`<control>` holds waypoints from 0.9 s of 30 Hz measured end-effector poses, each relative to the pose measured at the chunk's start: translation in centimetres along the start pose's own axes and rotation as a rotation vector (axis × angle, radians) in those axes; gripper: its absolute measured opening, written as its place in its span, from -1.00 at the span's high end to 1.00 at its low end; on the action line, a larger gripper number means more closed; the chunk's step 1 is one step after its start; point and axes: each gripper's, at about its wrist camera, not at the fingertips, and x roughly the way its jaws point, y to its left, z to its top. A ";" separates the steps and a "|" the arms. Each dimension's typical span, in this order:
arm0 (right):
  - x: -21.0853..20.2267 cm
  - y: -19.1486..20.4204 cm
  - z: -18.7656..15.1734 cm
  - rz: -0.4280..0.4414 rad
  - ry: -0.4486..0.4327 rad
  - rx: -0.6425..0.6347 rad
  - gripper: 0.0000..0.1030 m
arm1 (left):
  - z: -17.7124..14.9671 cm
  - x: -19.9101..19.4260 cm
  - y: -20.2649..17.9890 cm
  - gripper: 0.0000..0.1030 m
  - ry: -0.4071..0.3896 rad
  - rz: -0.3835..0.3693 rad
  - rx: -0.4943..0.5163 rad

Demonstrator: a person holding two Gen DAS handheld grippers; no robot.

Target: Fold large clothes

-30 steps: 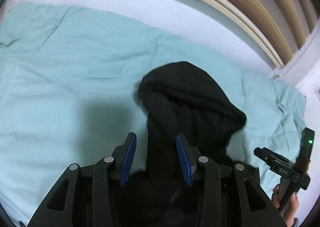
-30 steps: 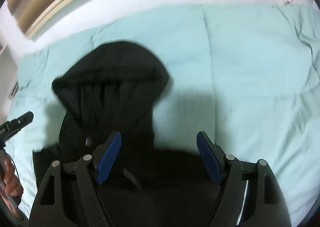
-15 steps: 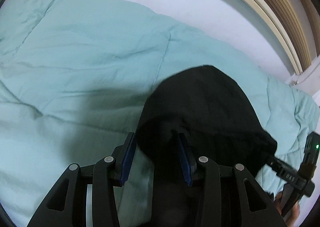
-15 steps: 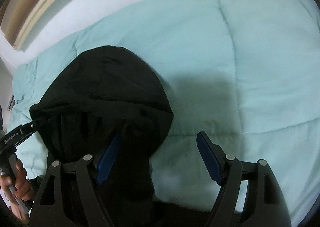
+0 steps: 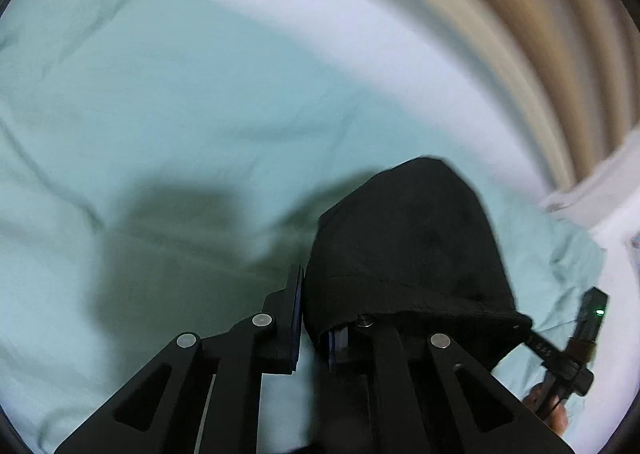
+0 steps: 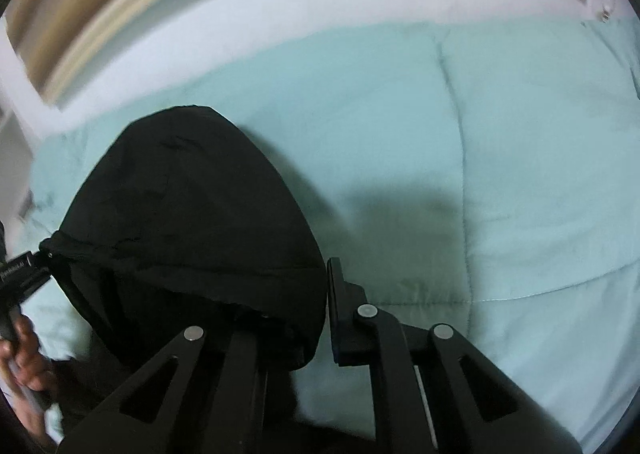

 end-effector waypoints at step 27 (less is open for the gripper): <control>-3.6 3.7 2.5 0.059 -0.047 -0.113 -0.02 | 1.0 -6.3 -8.0 0.47 -0.177 -0.041 0.281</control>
